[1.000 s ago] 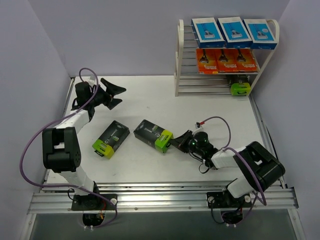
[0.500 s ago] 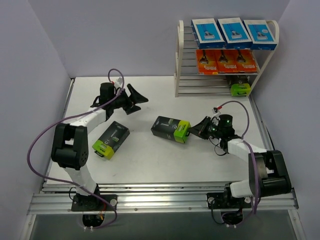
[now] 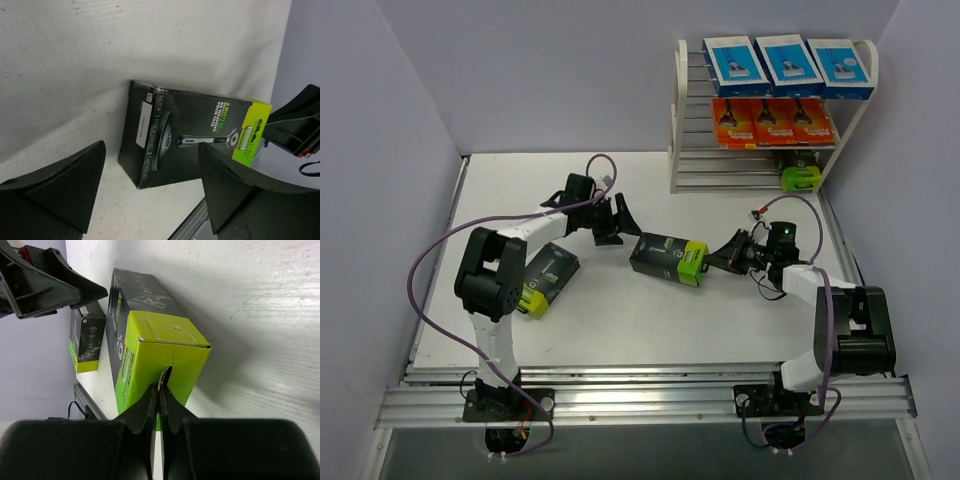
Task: Place and organize the shaving razors onto the shelf
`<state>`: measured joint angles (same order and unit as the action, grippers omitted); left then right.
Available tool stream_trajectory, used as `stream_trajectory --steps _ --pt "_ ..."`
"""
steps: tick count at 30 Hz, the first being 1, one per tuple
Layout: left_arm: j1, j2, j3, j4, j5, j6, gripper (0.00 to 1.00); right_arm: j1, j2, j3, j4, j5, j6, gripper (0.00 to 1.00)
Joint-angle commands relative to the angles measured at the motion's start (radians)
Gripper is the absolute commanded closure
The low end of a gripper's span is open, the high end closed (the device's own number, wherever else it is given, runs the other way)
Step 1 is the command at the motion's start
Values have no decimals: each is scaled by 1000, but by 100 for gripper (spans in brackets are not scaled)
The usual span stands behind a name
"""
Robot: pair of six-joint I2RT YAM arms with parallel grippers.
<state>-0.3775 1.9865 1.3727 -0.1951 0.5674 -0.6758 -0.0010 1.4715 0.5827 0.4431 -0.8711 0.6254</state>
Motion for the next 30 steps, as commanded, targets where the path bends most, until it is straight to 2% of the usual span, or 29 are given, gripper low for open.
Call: stream_trajectory --steps 1,2,6,10,21,25,29,30 --pt "0 21 66 -104 -57 104 19 -25 -14 40 19 -63 -21 100" --pt "-1 26 71 -110 -57 110 25 -28 -14 40 22 -62 -21 100" --pt "-21 52 81 -119 -43 116 35 -37 -8 40 32 -60 -18 100" --pt "-40 71 104 -147 -37 128 36 -50 -7 32 48 -60 -9 100" --pt "-38 57 55 -29 45 55 36 -51 0 22 59 -54 -12 100" --pt "-38 81 57 -27 55 50 41 -51 -8 19 60 -51 -12 100" --pt "-41 98 54 -18 61 45 57 -51 -8 17 54 -49 -13 97" --pt "-44 101 54 -18 63 45 58 -51 -8 16 54 -48 -13 97"
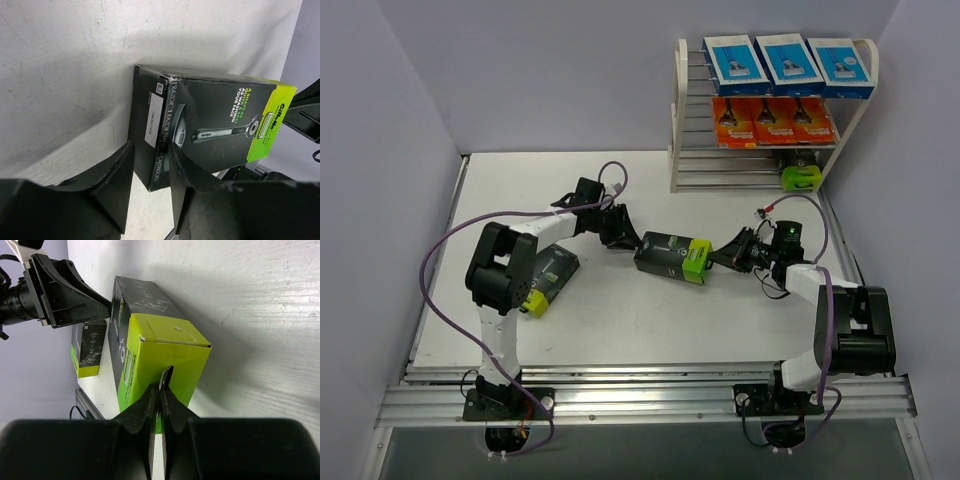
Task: Place and organize the shaving razors onto the shelf
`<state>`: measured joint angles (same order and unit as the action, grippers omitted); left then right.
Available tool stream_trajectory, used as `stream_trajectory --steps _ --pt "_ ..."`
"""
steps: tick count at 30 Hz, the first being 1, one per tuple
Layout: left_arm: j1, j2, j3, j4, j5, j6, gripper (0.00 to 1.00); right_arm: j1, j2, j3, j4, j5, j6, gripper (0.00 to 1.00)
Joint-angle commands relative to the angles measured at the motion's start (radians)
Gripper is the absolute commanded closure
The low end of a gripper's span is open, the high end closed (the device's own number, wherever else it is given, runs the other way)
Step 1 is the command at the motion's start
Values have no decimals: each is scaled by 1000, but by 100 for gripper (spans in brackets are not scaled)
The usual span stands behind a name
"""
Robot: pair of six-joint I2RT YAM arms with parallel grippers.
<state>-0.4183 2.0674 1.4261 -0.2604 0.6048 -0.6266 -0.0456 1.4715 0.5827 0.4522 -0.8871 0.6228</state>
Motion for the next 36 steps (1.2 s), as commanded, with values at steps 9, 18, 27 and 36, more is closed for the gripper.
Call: stream_trajectory --steps 9,18,27,36 --pt "-20 51 8 30 15 4 83 -7 -14 16 45 -30 -12 91" --pt "-25 88 22 -7 -5 22 98 -8 -14 12 34 -18 -20 67" --pt "-25 109 19 -4 3 15 98 -16 -45 14 -64 43 -66 45" --pt "-25 109 17 0 4 5 98 -17 -102 -52 -147 149 -98 32"
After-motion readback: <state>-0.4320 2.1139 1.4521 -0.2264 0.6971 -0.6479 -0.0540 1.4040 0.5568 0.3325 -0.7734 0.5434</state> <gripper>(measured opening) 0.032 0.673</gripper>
